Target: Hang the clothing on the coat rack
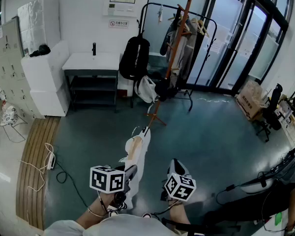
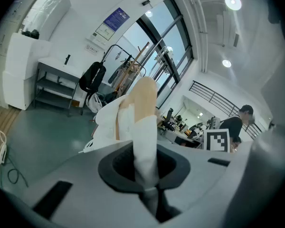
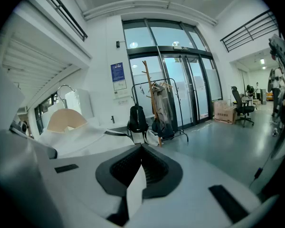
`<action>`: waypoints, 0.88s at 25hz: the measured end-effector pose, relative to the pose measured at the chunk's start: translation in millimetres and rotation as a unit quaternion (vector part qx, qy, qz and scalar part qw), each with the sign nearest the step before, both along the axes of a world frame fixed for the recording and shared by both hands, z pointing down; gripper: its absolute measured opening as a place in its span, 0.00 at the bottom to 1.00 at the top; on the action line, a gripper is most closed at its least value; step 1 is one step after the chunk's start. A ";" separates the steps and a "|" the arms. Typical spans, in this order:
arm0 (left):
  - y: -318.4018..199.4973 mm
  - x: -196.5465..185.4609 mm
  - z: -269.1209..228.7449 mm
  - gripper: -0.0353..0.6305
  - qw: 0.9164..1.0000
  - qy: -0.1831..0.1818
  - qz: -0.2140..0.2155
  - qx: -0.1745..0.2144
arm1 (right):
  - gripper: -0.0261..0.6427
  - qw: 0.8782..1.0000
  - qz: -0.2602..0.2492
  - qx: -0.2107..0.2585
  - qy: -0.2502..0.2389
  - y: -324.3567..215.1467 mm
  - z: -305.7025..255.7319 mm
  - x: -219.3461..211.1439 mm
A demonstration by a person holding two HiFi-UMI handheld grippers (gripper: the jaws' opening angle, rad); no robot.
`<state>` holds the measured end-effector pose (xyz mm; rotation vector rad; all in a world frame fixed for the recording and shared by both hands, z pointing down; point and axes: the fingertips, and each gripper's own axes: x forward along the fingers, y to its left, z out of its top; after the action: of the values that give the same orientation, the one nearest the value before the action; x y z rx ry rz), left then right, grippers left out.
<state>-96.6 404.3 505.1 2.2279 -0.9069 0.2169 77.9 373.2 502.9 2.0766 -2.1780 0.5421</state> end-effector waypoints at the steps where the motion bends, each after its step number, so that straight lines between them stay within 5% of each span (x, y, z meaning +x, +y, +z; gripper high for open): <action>1: 3.1 -2.5 0.5 0.11 1.000 -0.003 0.001 0.000 | 0.07 1.000 0.001 -0.001 0.001 3.0 -0.1 -3.2; 22: -3.1 -88.8 -12.2 0.11 0.999 -0.009 -0.016 0.031 | 0.07 0.999 0.035 -0.005 -0.042 5.6 11.3 -64.2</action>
<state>-185.4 401.2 492.9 2.2705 -0.9705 0.1975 13.7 378.8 514.1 2.1700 -2.1485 0.6556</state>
